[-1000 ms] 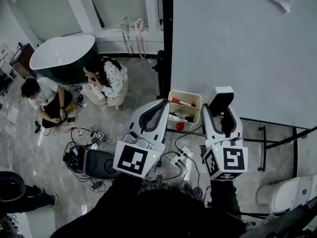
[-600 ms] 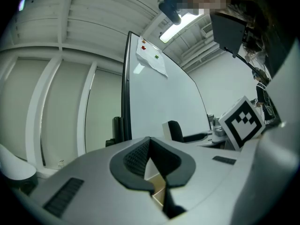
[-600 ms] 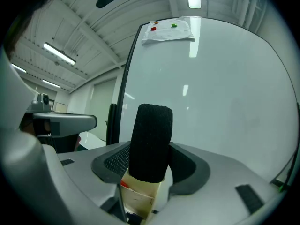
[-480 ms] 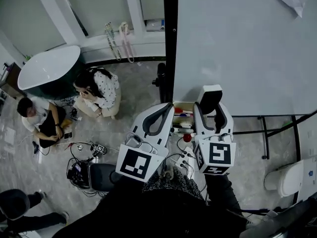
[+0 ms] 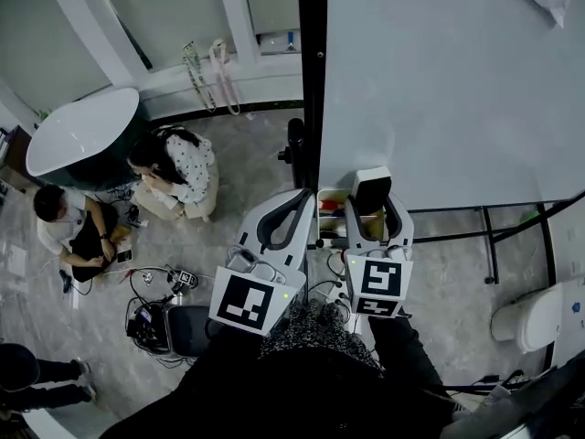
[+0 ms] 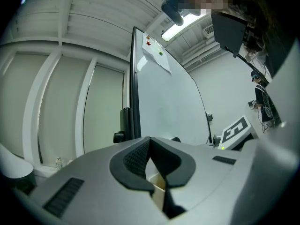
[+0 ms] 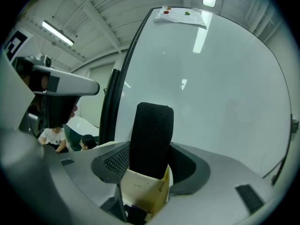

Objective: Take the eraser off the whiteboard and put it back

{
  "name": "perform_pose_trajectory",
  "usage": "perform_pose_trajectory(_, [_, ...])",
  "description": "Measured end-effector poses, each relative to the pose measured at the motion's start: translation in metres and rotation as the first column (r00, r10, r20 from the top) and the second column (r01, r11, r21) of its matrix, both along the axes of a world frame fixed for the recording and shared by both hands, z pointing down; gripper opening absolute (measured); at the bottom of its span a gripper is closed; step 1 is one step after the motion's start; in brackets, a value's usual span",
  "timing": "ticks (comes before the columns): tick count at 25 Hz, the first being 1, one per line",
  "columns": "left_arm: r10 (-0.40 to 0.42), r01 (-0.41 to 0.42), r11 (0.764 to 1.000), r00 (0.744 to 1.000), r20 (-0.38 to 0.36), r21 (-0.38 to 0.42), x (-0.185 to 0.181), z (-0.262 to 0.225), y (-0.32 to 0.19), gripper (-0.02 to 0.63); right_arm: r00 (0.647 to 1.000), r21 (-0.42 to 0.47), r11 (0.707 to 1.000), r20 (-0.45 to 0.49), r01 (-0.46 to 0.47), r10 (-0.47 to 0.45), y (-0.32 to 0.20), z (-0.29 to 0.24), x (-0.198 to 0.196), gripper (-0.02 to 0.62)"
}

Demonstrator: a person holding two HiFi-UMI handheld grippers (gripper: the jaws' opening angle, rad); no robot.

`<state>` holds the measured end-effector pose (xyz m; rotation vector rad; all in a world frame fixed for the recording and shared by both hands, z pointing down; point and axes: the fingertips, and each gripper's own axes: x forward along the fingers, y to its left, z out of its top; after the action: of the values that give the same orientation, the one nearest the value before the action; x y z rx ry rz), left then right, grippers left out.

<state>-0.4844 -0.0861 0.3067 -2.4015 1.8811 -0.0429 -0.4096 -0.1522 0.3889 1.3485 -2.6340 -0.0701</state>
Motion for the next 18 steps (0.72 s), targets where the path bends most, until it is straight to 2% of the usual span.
perform_pose_trajectory(5, [0.006,-0.006,1.0,1.0,-0.002,-0.003,0.0017,-0.0006,-0.0002,0.006,0.999,-0.037,0.999,0.037,0.0,0.001,-0.0001,0.0038,0.0006,0.245])
perform_pose_trajectory(18, [-0.003,0.003,1.0,1.0,-0.002,0.002,0.0075,-0.0024,0.0029,0.006,0.994,-0.135,0.987,0.082,0.088,-0.077,0.0024,0.0096,-0.0026,0.245])
